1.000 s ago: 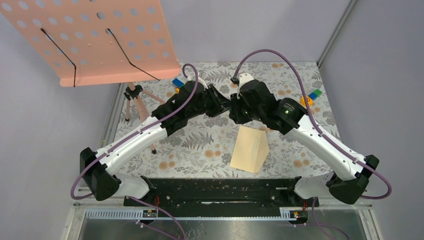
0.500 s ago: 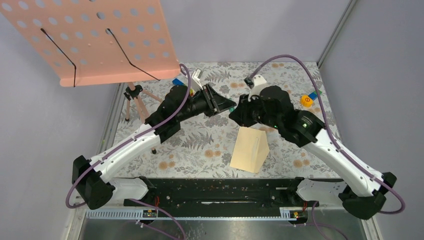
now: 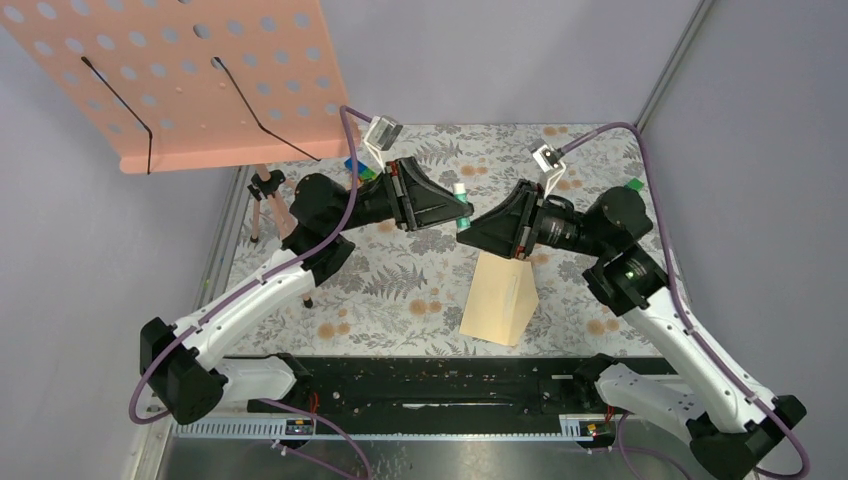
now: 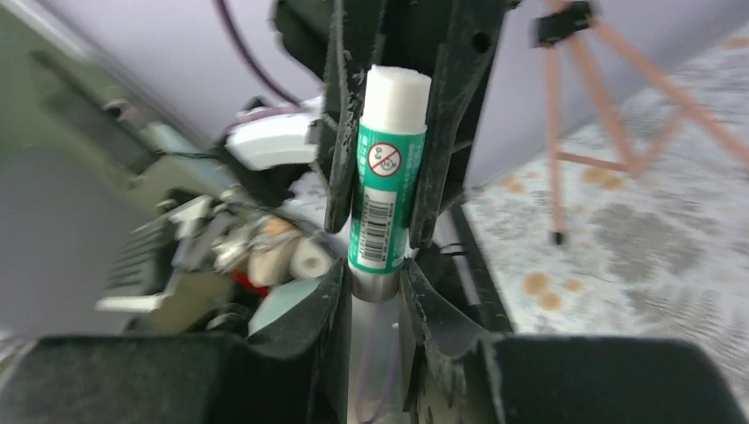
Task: Place the letter into the envelope and seal it
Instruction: Unscrew the solid glue.
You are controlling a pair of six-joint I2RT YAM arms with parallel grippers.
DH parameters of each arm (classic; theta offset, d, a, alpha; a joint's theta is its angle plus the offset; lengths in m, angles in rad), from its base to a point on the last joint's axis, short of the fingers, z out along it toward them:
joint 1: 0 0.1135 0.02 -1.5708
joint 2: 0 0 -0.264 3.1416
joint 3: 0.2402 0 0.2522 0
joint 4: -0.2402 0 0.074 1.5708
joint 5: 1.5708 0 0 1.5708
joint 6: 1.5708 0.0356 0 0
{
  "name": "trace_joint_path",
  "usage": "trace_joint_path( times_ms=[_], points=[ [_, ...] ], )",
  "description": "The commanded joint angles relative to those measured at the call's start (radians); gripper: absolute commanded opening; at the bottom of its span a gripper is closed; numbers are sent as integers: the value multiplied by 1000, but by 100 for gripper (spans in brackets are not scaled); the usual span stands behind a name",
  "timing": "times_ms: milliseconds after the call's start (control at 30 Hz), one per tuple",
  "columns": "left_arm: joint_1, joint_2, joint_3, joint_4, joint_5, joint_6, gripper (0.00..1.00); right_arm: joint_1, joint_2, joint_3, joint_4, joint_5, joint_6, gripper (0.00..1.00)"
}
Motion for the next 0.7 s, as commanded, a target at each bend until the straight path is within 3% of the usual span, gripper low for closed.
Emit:
trace_joint_path(
  times_ms=[0, 200, 267, 367, 433, 467, 533, 633, 667],
  points=[
    [-7, -8, 11, 388, 102, -175, 0, -17, 62, -113, 517, -331, 366, 0],
    [-7, 26, 19, 583, 156, -314, 0, -23, 254, -181, 1285, -396, 895, 0],
    [-7, 31, 20, 611, 160, -336, 0, -24, 309, -175, 1408, -392, 1000, 0],
    [-8, 28, 20, 616, 160, -341, 0, -26, 313, -166, 1371, -413, 978, 0],
    [-7, 23, 19, 595, 156, -327, 0, -34, 284, -163, 1238, -427, 894, 0],
    [-7, 18, 20, 571, 151, -311, 0, -39, 259, -169, 1117, -430, 826, 8],
    [-6, 10, 27, 479, 137, -267, 0, -53, 177, -193, 765, -405, 607, 43],
    [-6, -9, 95, 140, 89, -112, 0, -58, -13, -155, -15, -153, 57, 77],
    [-6, -15, 127, -17, 52, -27, 0, -54, -63, -132, -201, -38, -73, 83]
  ],
)
